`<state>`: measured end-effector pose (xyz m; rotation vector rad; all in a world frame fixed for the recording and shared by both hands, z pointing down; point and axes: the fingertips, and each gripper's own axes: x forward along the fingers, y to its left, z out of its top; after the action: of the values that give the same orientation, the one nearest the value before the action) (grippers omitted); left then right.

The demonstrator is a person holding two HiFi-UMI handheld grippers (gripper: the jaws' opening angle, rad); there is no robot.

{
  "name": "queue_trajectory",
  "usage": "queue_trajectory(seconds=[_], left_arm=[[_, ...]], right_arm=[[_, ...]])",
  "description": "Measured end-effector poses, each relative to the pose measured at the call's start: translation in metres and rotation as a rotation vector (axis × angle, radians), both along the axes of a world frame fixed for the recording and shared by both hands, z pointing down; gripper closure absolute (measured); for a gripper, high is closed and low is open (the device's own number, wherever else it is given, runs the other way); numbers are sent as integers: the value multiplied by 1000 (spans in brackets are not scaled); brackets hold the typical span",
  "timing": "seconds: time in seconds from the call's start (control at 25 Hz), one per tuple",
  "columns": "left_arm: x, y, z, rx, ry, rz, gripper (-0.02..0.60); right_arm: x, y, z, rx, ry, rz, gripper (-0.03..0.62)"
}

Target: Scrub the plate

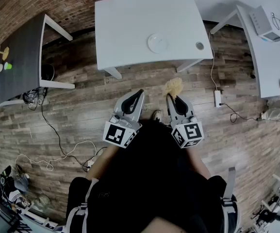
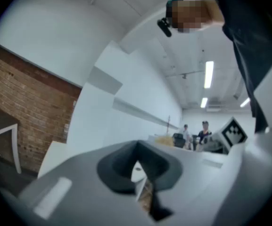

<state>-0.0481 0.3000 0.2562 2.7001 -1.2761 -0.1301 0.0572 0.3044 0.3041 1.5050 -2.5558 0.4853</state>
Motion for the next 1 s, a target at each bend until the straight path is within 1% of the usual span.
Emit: queue_trajectory(seconds=[0.24, 0.6, 0.8, 1.0], left_arm=[[-6, -2, -1, -9, 9, -2, 578], [-7, -14, 2, -22, 19, 19, 578], [-19, -19, 8, -42, 23, 35, 578], [-40, -18, 18, -80, 24, 66, 578]], right_arm=[[-8, -3, -2, 0, 3, -11, 545], [-10, -13, -2, -12, 4, 8, 545], [-19, -17, -1, -21, -11, 35, 545], [-39, -15, 4, -37, 8, 61, 545]])
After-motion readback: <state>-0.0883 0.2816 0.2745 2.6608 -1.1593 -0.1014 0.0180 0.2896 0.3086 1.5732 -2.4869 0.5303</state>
